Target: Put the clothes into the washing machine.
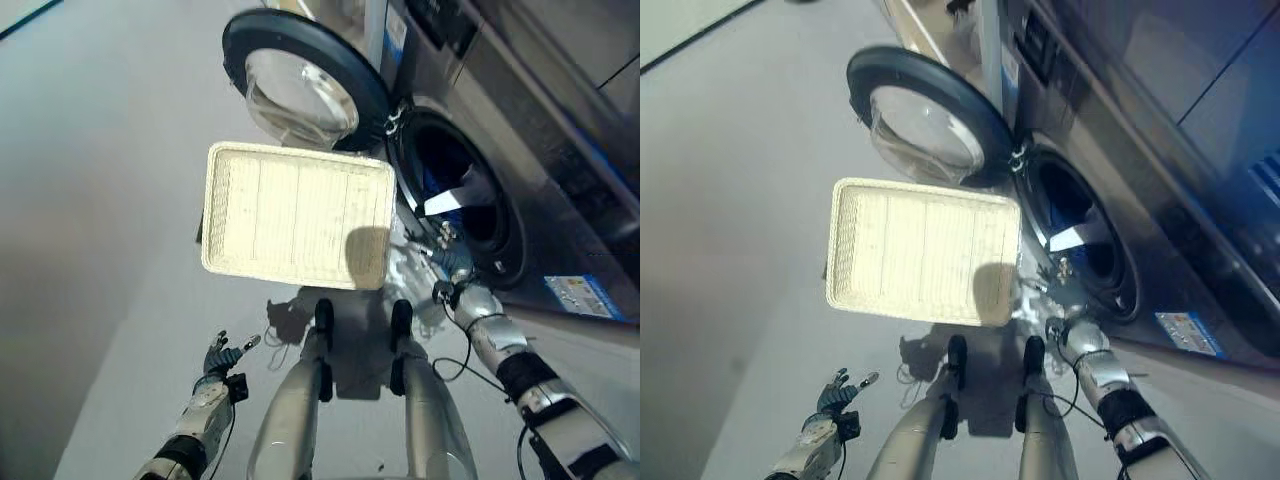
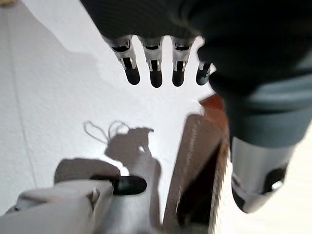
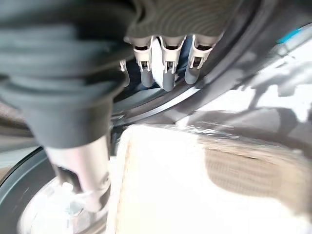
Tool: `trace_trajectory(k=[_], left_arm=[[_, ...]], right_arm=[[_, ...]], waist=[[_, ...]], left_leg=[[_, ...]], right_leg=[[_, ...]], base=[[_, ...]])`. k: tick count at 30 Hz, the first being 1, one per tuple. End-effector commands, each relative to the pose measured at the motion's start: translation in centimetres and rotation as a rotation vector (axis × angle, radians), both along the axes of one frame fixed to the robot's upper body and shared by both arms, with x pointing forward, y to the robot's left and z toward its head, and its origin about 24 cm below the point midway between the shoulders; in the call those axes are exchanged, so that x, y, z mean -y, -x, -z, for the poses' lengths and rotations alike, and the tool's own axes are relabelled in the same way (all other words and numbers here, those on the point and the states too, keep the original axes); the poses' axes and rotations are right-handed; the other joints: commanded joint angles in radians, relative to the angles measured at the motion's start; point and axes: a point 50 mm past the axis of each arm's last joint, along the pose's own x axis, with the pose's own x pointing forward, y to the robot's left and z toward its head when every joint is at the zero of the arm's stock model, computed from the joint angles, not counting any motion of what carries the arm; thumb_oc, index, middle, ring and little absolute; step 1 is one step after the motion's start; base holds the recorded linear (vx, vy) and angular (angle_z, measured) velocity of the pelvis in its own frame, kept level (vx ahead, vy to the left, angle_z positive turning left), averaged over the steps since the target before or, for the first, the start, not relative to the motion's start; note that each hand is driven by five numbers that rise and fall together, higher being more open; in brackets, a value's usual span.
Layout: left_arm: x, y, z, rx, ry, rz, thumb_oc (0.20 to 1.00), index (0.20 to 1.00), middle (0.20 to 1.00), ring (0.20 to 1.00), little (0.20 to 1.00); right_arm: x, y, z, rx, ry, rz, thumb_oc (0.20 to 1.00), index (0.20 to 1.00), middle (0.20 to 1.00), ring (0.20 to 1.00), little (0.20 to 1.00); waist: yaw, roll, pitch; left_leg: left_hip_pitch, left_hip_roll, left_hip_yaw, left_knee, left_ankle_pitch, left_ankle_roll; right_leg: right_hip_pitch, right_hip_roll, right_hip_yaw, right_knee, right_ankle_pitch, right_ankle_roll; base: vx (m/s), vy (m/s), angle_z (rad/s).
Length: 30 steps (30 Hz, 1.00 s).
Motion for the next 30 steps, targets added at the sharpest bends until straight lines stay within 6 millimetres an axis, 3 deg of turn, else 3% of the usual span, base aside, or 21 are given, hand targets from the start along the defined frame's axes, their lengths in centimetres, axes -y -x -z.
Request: trace_trajectory(k=[1,2,4,5,6,7,8,9,11,14,23,30], left_arm=[[-0.7,2.5,1.3,-0.027,0.015,0.044,1.000,1.000,1.000,1.000,1.000],[-0.7,2.5,1.3,-0.027,0.015,0.044,1.000,1.000,1.000,1.000,1.000],[-0.6,3.7,2.2,-0.071,0.032,0.052,1.000,1.000,1.000,1.000,1.000],[-0.6,4.1,2.4,-0.089,0.028,0.064,1.000,1.000,1.000,1.000,1.000],[-0.5,5.0,3.1,-0.133,0.026,0.073,1.000,1.000,1.000,1.000,1.000],[-0.5,5.0,3.1,-0.133,0.026,0.073,1.000,1.000,1.000,1.000,1.000],[-0.4,5.6,3.6,-0.164,0.026,0.080,1.000,1.000,1.000,1.000,1.000],[-0.4,5.6,3.6,-0.166,0.025,0.080,1.000,1.000,1.000,1.000,1.000],[-0.3,6.8,4.3,-0.223,0.027,0.094,1.000,1.000,1.000,1.000,1.000],[-0.5,7.8,4.8,-0.273,0.027,0.117,1.000,1.000,1.000,1.000,1.000],[-0.4,10.3,6.0,-0.399,0.080,0.193,1.000,1.000,1.000,1.000,1.000],[0.2,11.2,6.3,-0.407,0.157,0.174,1.000,1.000,1.000,1.000,1.000]], right_arm=[[0.1,2.0,2.2,-0.040,0.017,-0.059,1.000,1.000,1.000,1.000,1.000],[0.1,2.0,2.2,-0.040,0.017,-0.059,1.000,1.000,1.000,1.000,1.000],[1.1,5.5,6.5,-0.240,0.050,-0.070,1.000,1.000,1.000,1.000,1.000],[1.4,6.6,7.6,-0.296,0.049,-0.065,1.000,1.000,1.000,1.000,1.000],[1.9,9.1,9.8,-0.421,0.078,-0.064,1.000,1.000,1.000,1.000,1.000],[1.9,9.1,9.8,-0.421,0.079,-0.064,1.000,1.000,1.000,1.000,1.000],[2.3,10.9,11.1,-0.510,0.118,-0.060,1.000,1.000,1.000,1.000,1.000],[2.4,11.1,11.2,-0.518,0.119,-0.060,1.000,1.000,1.000,1.000,1.000],[3.1,13.8,12.8,-0.660,0.162,-0.054,1.000,1.000,1.000,1.000,1.000],[3.4,15.7,13.7,-0.746,0.202,-0.078,1.000,1.000,1.000,1.000,1.000],[3.0,17.1,14.4,-0.833,0.150,-0.131,1.000,1.000,1.000,1.000,1.000],[1.7,17.1,14.7,-0.843,0.080,-0.212,1.000,1.000,1.000,1.000,1.000]], waist=[[-0.007,-0.024,-0.058],[-0.007,-0.024,-0.058],[-0.005,-0.034,-0.124],[-0.005,-0.037,-0.144],[-0.004,-0.042,-0.189],[-0.004,-0.042,-0.188],[-0.004,-0.045,-0.223],[-0.004,-0.045,-0.225],[-0.002,-0.052,-0.280],[-0.003,-0.058,-0.324],[-0.009,-0.083,-0.400],[0.000,-0.090,-0.421]], left_leg=[[0.027,-0.031,0.031,0.062,-0.100,-0.035],[0.027,-0.031,0.031,0.062,-0.100,-0.035],[0.096,-0.030,0.023,0.026,-0.106,-0.037],[0.117,-0.030,0.021,0.015,-0.107,-0.038],[0.163,-0.031,0.016,-0.008,-0.110,-0.038],[0.164,-0.031,0.015,-0.009,-0.110,-0.038],[0.192,-0.031,0.012,-0.021,-0.114,-0.036],[0.196,-0.031,0.011,-0.023,-0.114,-0.035],[0.246,-0.030,0.005,-0.045,-0.122,-0.029],[0.279,-0.029,0.002,-0.053,-0.133,-0.024],[0.346,-0.038,-0.008,-0.019,-0.190,-0.002],[0.360,-0.043,-0.014,-0.026,-0.183,0.001]], right_leg=[[0.039,0.033,-0.010,-0.016,-0.025,0.027],[0.040,0.033,-0.010,-0.016,-0.025,0.027],[0.126,0.033,-0.015,-0.068,-0.026,0.030],[0.153,0.034,-0.018,-0.083,-0.026,0.030],[0.206,0.038,-0.023,-0.112,-0.026,0.031],[0.207,0.038,-0.024,-0.113,-0.026,0.031],[0.237,0.042,-0.027,-0.125,-0.028,0.030],[0.241,0.042,-0.028,-0.126,-0.028,0.030],[0.290,0.050,-0.029,-0.143,-0.035,0.028],[0.322,0.058,-0.023,-0.150,-0.043,0.026],[0.396,0.080,0.013,-0.154,-0.071,0.013],[0.412,0.081,0.010,-0.174,-0.055,0.010]], base=[[0.10,0.010,-0.03],[0.15,0.004,0.04],[0.22,-0.019,0.03],[0.36,-0.032,0.02],[0.23,-0.019,0.06],[0.27,-0.010,0.10],[0.12,-0.002,0.04],[0.22,-0.018,0.03],[0.17,-0.024,0.03],[0.11,-0.024,0.03],[0.04,-0.036,-0.01],[-0.02,-0.015,-0.01]])
